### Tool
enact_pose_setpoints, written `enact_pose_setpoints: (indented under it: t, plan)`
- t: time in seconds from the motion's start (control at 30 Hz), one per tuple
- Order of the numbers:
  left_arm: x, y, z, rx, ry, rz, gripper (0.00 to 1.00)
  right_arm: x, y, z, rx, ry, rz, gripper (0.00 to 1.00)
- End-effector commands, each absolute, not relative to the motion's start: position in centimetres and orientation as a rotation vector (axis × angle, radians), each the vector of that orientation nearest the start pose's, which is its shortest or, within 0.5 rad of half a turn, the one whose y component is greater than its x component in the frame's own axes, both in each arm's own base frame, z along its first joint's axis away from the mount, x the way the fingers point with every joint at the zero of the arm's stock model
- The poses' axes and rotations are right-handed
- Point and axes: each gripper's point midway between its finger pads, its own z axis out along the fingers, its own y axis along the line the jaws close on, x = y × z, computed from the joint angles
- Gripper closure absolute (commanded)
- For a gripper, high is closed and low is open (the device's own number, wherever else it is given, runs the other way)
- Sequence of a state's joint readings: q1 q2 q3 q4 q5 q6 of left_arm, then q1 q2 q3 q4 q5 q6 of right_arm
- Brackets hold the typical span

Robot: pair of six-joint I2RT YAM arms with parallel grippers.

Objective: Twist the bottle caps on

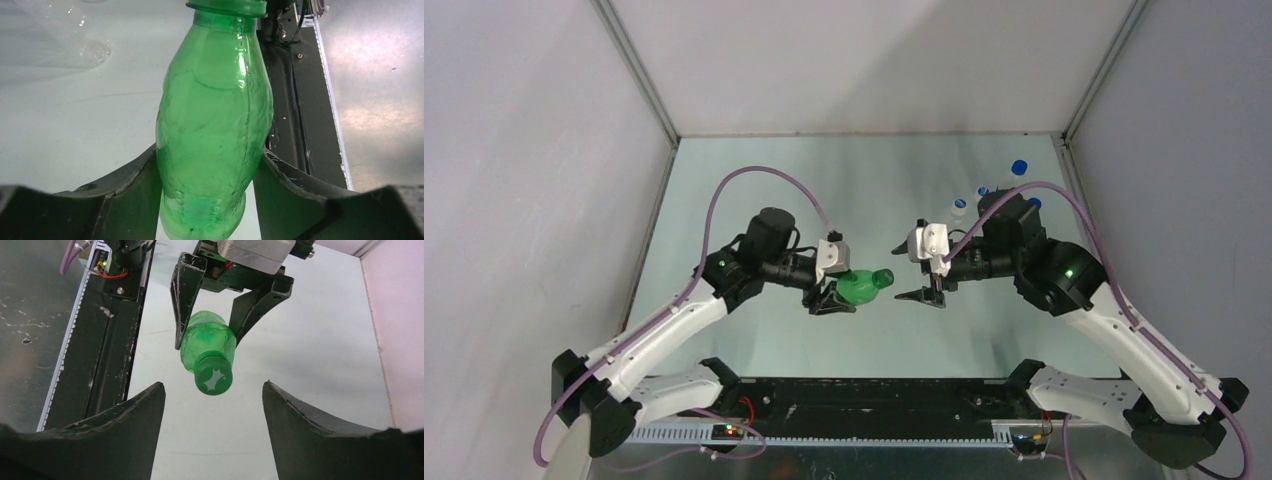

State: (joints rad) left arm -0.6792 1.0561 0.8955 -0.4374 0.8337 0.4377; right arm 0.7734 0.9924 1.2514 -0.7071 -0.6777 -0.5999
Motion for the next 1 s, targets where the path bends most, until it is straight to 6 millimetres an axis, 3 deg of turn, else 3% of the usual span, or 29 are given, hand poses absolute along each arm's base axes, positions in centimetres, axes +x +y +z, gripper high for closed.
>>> enact_pose_setpoints:
  t: [0.0, 0.3, 0.7, 0.87, 0.97]
  plan:
    - [14.6, -27.8, 23.8, 1.534, 1.407, -1.082, 1.00, 13.8, 27.2, 32.6, -1.621, 1.190, 0.780, 0.30]
    - [14.5, -28.0, 24.1, 1.539, 1.404, -1.099, 1.00, 14.2, 27.7, 31.7, -1.646, 1.204, 0.763, 0.49]
    - [14.5, -28.1, 24.1, 1.537, 1.407, -1.103, 1.00, 13.9, 28.3, 31.4, -1.662, 1.205, 0.787, 0.61]
    - [15.0, -28.2, 24.2, 1.515, 1.424, -1.067, 1.00, 14.0, 28.7, 30.6, -1.645, 1.278, 0.829, 0.73]
    - [16.8, -28.4, 24.7, 1.435, 1.437, -0.927, 1.00, 14.6, 29.0, 29.7, -1.587, 1.409, 0.864, 0.84]
